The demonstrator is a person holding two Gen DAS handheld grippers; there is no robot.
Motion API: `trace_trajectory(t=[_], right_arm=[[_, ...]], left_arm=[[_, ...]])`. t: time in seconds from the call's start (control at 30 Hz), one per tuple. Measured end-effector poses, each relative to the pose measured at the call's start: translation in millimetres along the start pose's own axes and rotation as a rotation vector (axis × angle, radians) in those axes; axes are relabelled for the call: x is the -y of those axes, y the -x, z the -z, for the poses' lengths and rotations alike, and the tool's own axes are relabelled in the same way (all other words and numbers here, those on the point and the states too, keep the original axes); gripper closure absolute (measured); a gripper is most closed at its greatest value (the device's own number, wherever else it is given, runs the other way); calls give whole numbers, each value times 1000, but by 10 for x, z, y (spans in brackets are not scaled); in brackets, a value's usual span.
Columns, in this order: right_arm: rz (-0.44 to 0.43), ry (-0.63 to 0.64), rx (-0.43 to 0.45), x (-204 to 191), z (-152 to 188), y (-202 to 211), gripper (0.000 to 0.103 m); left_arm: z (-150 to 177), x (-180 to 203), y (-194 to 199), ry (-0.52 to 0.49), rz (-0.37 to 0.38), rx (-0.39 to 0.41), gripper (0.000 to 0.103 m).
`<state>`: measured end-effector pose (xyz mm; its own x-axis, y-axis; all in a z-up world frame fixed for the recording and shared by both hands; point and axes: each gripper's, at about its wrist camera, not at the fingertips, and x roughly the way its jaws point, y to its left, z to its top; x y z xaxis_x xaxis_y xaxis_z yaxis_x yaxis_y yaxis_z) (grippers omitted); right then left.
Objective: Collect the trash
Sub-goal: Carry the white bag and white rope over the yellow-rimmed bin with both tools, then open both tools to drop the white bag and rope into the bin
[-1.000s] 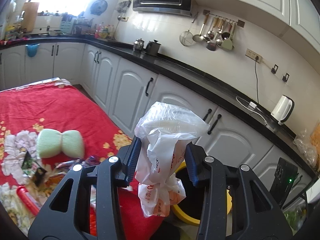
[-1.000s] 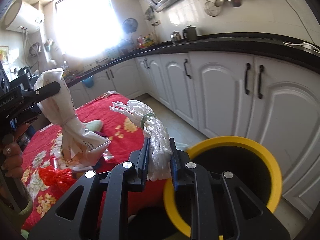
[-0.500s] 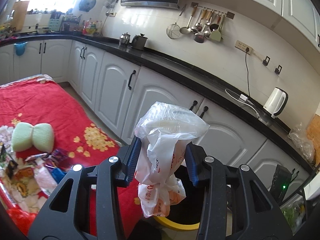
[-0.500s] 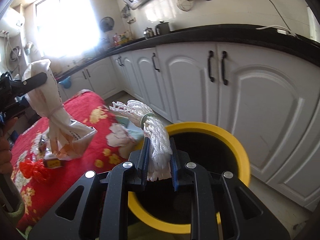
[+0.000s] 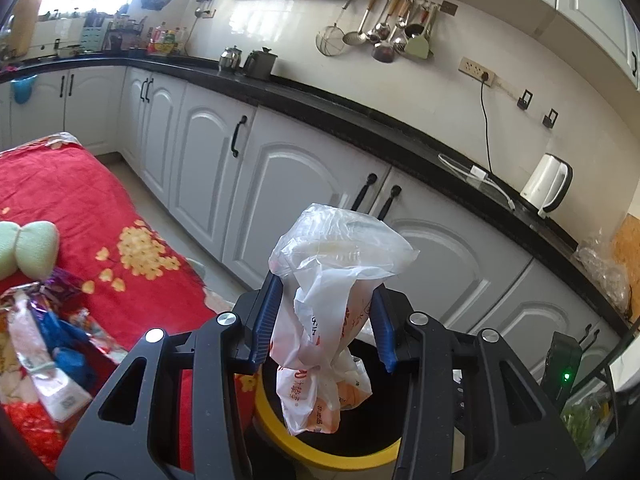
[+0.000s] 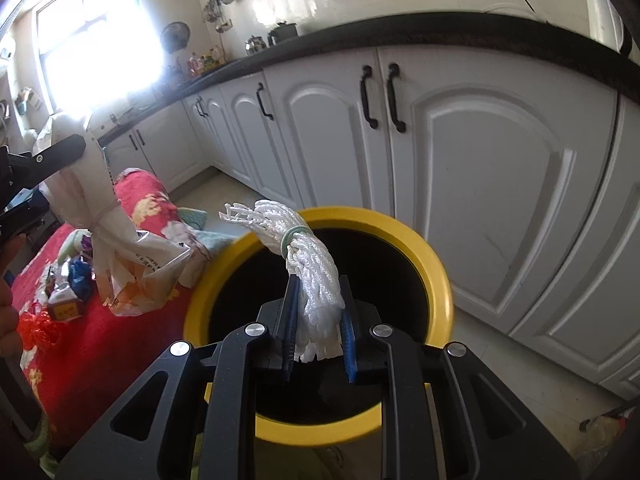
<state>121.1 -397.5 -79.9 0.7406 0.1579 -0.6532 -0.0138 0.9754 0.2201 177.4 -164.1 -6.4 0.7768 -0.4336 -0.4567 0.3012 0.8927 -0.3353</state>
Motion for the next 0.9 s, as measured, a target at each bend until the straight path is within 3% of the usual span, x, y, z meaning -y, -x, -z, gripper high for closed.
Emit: trace_trajectory(t=[0.43,0.5,0.67,0.9], right_arm=[[10,-48,-45,190,96,-129,83],[10,-50,-49,197,103,-136,79],[17,-66,-43,224,104,-130,60],[22,-83,-24,240,102,-81,45]], left_arm=[[182,62,-385,-8,0,-71,68],[209,46,-428,-3,-2,-81,67],[246,22,-494,9,-2,-105,56],[259,-63,-476,35,-10,-114,33]])
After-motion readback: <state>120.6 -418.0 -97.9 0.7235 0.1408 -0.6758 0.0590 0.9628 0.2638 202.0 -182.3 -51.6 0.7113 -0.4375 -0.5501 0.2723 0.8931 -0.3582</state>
